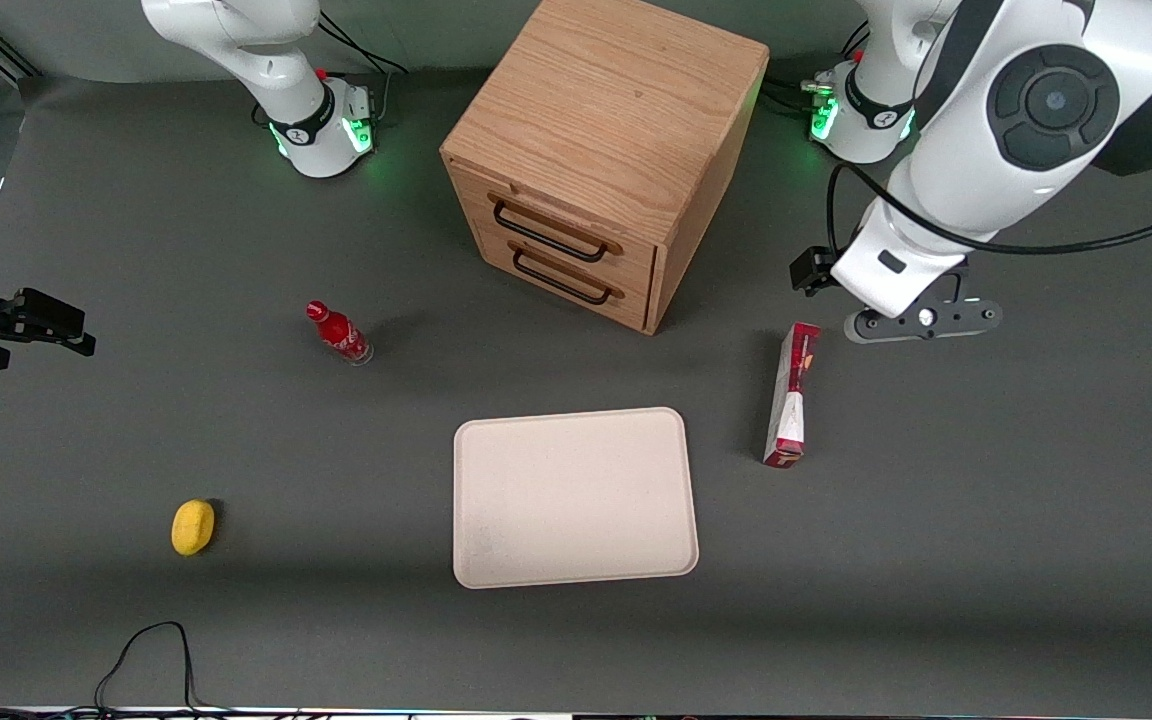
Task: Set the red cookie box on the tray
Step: 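Lower the open left gripper around the cookie box and close it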
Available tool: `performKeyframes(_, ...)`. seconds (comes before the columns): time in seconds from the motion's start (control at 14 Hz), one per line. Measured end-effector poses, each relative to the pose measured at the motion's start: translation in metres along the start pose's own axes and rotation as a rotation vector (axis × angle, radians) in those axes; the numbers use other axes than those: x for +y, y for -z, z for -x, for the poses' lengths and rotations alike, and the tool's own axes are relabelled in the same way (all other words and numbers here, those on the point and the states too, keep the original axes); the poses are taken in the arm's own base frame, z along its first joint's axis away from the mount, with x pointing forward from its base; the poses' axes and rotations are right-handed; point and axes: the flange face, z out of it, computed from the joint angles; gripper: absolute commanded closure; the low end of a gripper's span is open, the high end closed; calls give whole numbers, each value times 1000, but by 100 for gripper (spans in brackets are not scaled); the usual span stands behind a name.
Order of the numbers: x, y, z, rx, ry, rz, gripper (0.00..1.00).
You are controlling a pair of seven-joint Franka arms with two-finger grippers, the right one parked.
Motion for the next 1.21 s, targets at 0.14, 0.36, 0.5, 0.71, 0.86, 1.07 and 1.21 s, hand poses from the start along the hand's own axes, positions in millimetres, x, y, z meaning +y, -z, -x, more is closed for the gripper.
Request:
performKeyframes(0.14, -3, -15, -8, 8, -29, 7, 0)
performKeyframes(0.36, -6, -62, -23, 21, -58, 15, 0)
performKeyframes(0.5, -12, -102, -34, 40, -83, 30, 0)
performKeyframes(0.71, -20, -168, -42, 73, -96, 49, 0)
performKeyframes(0.86, -21, -213, -43, 84, -117, 54, 0)
performKeyframes(1.07, -20, -272, -44, 98, -131, 65, 0)
performKeyframes(1.21, -14, -301, -47, 97, -140, 72, 7)
